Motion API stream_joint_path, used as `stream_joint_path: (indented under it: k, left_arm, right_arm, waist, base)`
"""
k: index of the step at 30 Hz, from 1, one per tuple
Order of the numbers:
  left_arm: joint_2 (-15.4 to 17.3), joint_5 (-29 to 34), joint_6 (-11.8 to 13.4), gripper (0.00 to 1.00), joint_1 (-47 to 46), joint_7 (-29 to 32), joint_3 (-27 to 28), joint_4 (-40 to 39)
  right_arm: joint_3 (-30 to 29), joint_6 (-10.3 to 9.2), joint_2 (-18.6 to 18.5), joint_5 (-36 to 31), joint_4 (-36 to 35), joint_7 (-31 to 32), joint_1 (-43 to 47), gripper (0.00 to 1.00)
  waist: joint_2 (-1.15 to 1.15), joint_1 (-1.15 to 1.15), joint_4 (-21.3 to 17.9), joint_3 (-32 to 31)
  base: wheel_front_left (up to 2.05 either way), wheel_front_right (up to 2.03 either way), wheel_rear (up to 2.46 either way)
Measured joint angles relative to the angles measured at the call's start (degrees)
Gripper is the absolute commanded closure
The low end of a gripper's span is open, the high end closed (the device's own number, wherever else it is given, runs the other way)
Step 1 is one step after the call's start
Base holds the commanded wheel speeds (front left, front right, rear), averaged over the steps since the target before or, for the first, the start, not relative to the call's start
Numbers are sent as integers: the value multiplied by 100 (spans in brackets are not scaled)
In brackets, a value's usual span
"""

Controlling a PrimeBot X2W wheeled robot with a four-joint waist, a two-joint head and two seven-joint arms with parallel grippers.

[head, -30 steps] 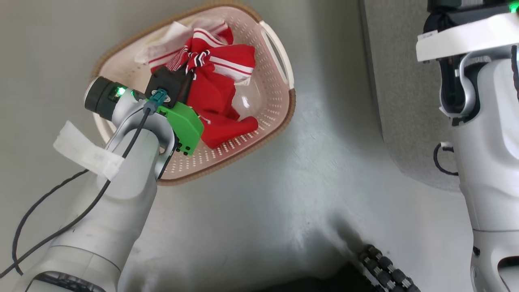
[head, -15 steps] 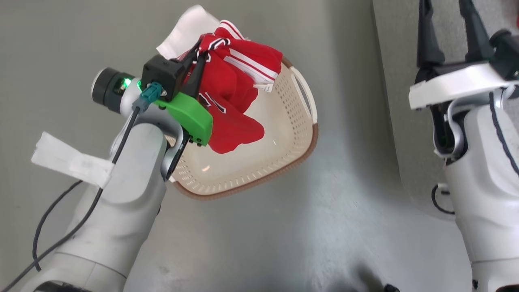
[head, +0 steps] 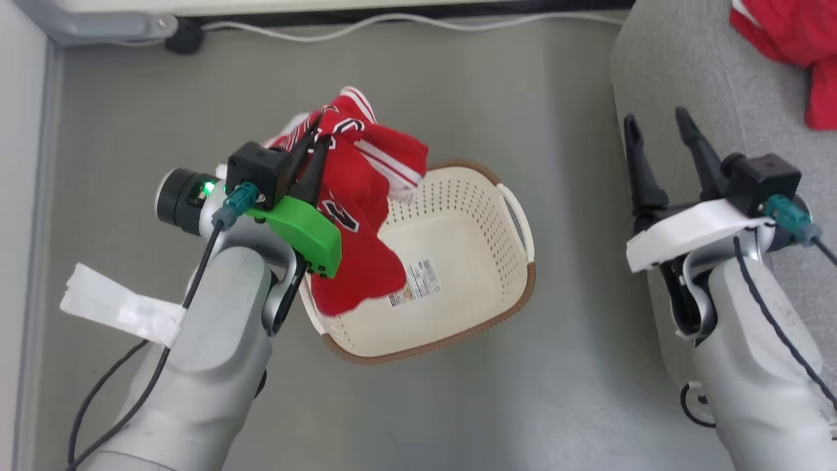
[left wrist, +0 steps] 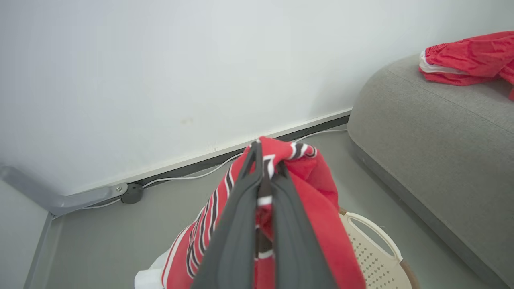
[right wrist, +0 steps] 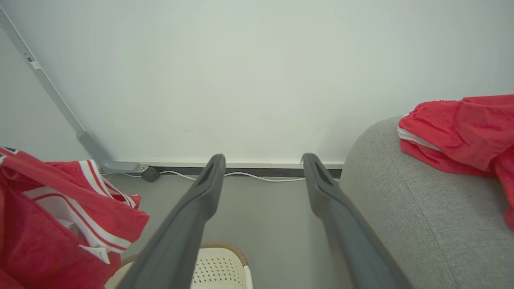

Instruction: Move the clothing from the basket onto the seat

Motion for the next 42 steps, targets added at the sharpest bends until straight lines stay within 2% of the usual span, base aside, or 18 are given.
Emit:
stream_joint_path:
  k: [6,17,26,34,42]
  left_arm:
    - [-1,-53,4,100,298,0,36,-4]
    - [-1,-209,4,100,859,0,9,148]
    - [1,-240,4,100,1016,85,-89,15]
    - [3,-350,3,100,1016,331,-405,-347]
    - [5,-634,-8,100,1016,569,-917,-803]
  right_arm:
    - [227,91,63,-47,165,0,331,0]
    - [1056,282,222,-68,577,1,922,0]
    - [2351,375,277,-145,810,1,1140,0]
    - [3669,375,277,108,723,1,1115,0]
    - [4196,375,265,506,641,1,851,0]
  waist:
    - [0,0,144,-497]
    - [0,0,369,-1406]
    - [0,0,507,-2050]
    - [0,0,618,-2266]
    - [0,0,637,-2256]
  base:
    - [0,0,0]
    - [0,0,0]
    - [0,0,0]
    - [0,0,0]
    - [0,0,0]
